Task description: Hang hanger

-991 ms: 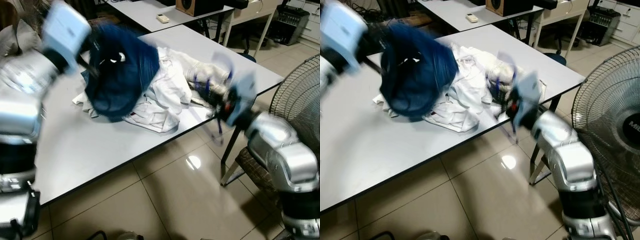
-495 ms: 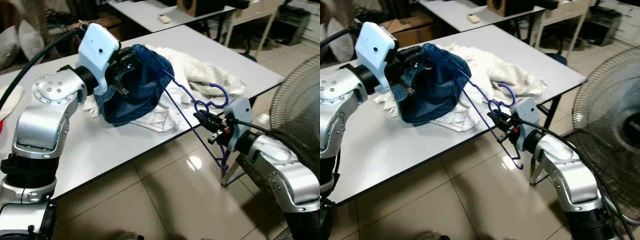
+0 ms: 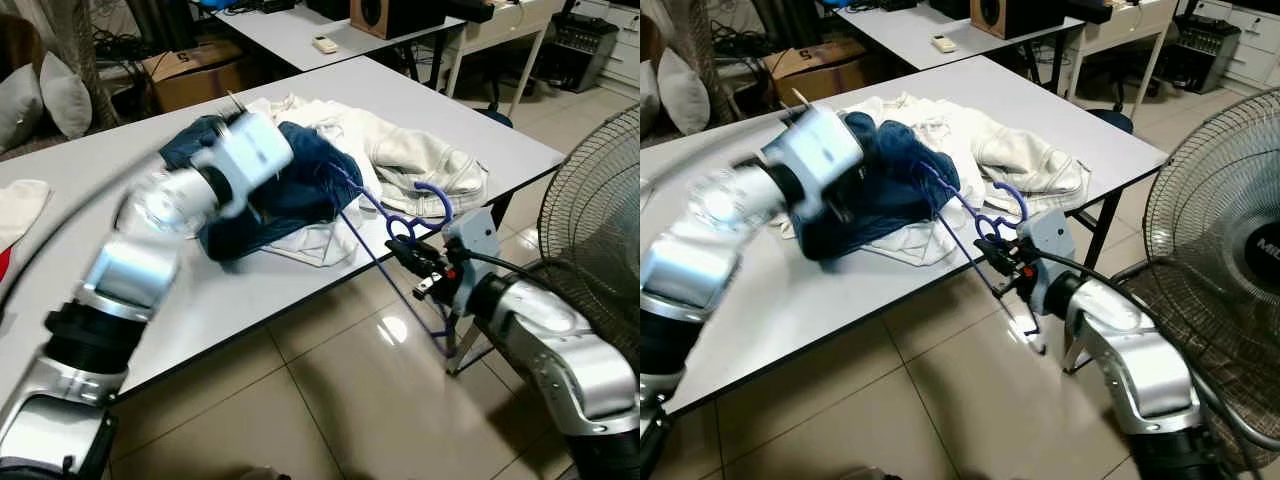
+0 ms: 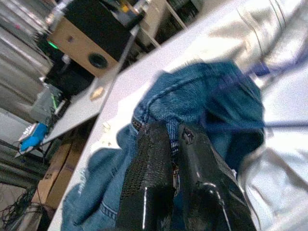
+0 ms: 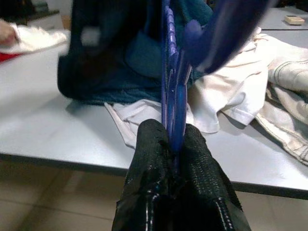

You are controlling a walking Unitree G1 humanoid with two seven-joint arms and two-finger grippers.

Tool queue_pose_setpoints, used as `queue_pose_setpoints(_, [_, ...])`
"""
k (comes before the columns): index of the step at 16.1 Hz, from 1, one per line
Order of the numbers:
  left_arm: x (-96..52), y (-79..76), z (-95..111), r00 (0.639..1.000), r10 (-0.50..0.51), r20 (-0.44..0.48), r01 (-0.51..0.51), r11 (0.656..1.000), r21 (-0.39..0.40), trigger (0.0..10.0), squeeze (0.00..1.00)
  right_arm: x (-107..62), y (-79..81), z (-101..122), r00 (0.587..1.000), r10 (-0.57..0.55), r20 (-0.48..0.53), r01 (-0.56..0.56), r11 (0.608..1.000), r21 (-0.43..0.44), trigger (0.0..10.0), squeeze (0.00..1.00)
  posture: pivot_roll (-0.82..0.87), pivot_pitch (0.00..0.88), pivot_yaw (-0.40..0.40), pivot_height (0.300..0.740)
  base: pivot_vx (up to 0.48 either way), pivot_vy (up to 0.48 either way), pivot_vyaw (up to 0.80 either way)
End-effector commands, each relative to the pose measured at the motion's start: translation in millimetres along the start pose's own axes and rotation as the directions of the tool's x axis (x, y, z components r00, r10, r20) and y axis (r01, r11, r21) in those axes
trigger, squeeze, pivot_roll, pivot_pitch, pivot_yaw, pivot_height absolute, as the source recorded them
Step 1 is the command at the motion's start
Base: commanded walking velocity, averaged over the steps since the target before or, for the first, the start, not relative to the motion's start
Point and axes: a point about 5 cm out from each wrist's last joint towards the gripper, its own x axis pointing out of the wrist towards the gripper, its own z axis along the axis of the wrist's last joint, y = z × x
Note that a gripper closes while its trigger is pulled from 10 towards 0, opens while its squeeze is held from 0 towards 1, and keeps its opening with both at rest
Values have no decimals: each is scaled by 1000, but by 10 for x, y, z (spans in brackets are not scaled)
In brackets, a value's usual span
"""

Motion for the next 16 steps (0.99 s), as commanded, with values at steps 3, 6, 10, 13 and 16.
queue_pose_setpoints(3, [52,-122,-225,997,12,-74,-13,1000,-1,10000,0,-27,49,61,1000,18,24,-18,1000,0,10000,0,-199,0,103,740,0,0,0])
queue_pose_setpoints(6, [116,-245,-366,997,10,-73,-19,992,-125,10000,1000,-46,82,23,1000,15,20,-15,999,28,10000,0,-206,0,109,740,0,0,0])
queue_pose_setpoints(10, [110,-383,-348,1000,17,-16,-20,960,-280,10000,1000,-78,93,29,1000,14,25,-15,999,39,10000,0,-215,0,107,740,0,0,0])
queue_pose_setpoints(13, [47,-450,-376,998,67,-12,-67,950,-305,10000,1000,-101,86,44,999,19,28,-20,999,48,10000,0,-218,0,99,740,0,0,0])
queue_pose_setpoints(16, [20,-531,-373,995,100,9,-93,949,-300,10000,1000,-124,84,43,999,29,25,-30,998,60,10000,0,-220,0,86,740,0,0,0])
